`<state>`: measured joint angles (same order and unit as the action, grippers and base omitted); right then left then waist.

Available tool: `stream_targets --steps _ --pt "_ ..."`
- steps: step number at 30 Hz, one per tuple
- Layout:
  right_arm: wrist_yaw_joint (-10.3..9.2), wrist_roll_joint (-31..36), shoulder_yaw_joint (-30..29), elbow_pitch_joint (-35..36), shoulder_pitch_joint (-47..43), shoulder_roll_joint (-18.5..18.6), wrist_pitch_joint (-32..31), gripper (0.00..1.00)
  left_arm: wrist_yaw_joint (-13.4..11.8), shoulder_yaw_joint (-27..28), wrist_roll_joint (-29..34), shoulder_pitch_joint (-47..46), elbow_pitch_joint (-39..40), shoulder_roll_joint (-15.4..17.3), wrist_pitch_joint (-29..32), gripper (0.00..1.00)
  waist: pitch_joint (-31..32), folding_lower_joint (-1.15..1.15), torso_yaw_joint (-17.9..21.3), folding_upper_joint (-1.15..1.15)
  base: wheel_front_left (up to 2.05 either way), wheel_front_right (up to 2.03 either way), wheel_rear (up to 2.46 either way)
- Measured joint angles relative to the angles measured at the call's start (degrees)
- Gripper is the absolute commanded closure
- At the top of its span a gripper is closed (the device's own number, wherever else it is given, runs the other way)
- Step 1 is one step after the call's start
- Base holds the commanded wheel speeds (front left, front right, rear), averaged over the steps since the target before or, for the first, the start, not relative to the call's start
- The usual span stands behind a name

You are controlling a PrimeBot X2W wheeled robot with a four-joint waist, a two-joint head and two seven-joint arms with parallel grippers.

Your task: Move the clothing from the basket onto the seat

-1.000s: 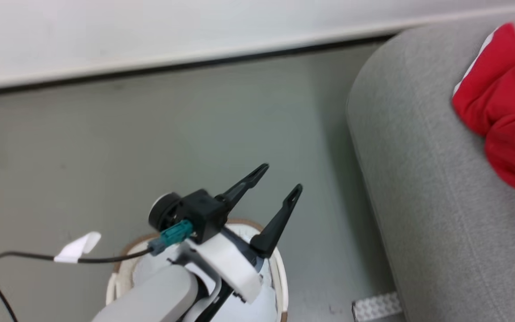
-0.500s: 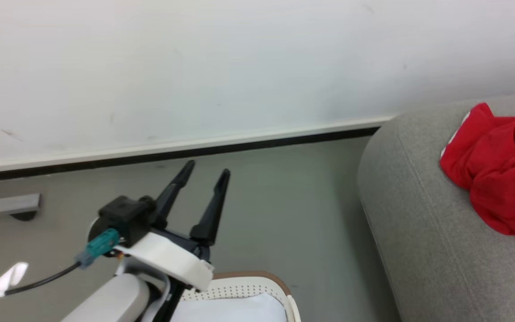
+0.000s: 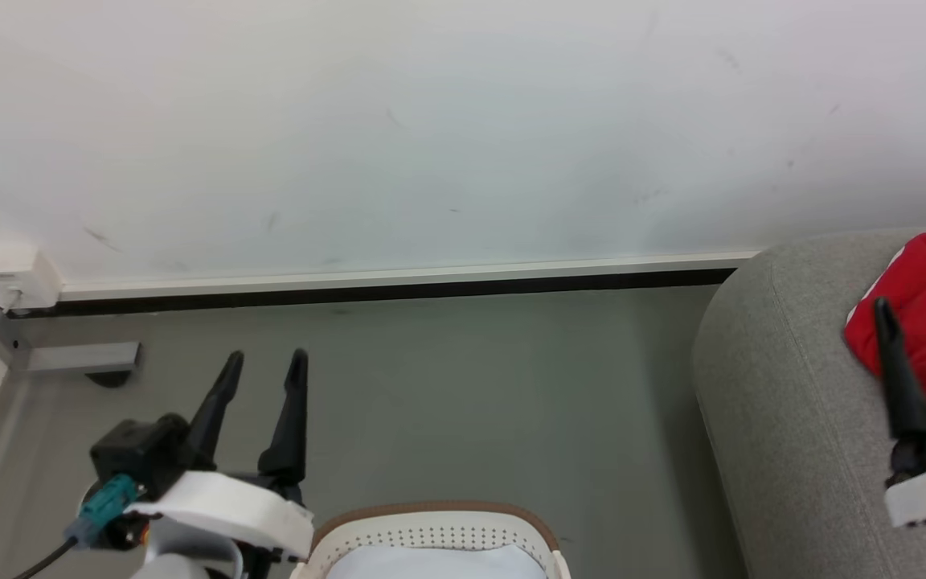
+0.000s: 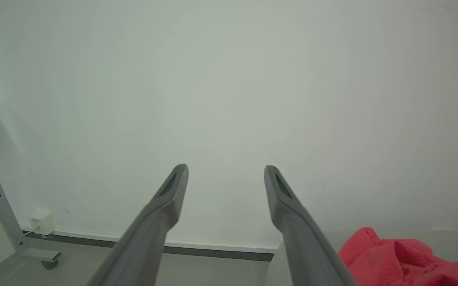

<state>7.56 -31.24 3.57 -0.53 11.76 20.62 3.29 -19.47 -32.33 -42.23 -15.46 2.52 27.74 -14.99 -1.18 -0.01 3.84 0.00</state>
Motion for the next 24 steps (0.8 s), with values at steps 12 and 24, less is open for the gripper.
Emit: stream_targets --steps 12,24 --pt "-0.01 6.93 2.35 -1.00 -10.12 -9.76 7.90 0.00 3.56 12.68 5.83 12.71 -3.26 -7.47 -0.11 0.00 1.18 0.00 -0.43 0.00 0.00 0.00 0.00" --pt "-0.01 7.86 5.65 -5.60 -9.11 -10.65 10.29 0.00 10.54 18.76 13.05 14.54 -6.43 -13.54 -0.13 0.00 1.74 0.01 -0.27 0.00 0.00 0.00 0.00"
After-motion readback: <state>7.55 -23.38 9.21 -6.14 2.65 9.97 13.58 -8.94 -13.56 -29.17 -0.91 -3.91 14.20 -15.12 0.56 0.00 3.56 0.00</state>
